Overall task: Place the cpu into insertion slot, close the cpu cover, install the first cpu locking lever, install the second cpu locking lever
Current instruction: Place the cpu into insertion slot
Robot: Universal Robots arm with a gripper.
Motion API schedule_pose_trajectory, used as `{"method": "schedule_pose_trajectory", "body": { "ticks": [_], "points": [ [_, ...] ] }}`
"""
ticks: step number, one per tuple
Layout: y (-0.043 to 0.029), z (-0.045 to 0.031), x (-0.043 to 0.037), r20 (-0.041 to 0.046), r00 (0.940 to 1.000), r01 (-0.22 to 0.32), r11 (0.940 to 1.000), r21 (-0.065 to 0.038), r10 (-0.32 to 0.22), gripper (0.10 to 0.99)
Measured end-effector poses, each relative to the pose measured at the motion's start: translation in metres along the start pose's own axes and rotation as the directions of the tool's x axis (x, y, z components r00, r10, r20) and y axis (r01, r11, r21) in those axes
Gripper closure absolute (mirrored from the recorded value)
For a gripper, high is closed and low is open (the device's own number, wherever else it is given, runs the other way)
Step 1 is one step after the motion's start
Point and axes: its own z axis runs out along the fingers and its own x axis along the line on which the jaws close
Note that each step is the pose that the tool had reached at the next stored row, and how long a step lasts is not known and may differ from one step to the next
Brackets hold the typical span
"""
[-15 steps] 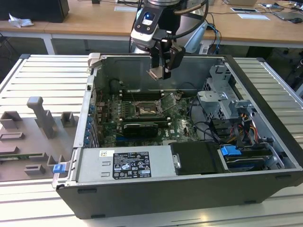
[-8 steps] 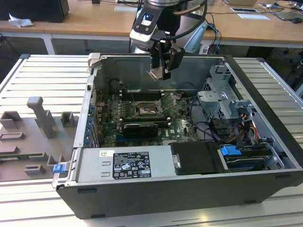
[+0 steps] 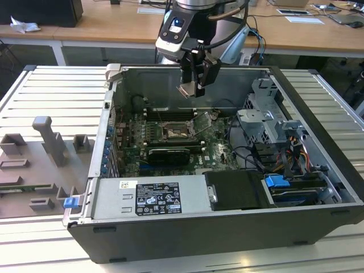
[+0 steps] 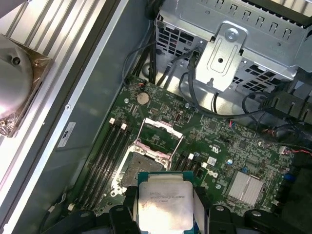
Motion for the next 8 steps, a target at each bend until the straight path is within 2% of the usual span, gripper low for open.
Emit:
{"method": "schedule_pose_trajectory", "body": {
  "ticks": [8],
  "points": [
    [-0.0005,0.0057,0.0,0.0,1.0,0.0,1.0,0.0,0.0,0.549]
  ]
}}
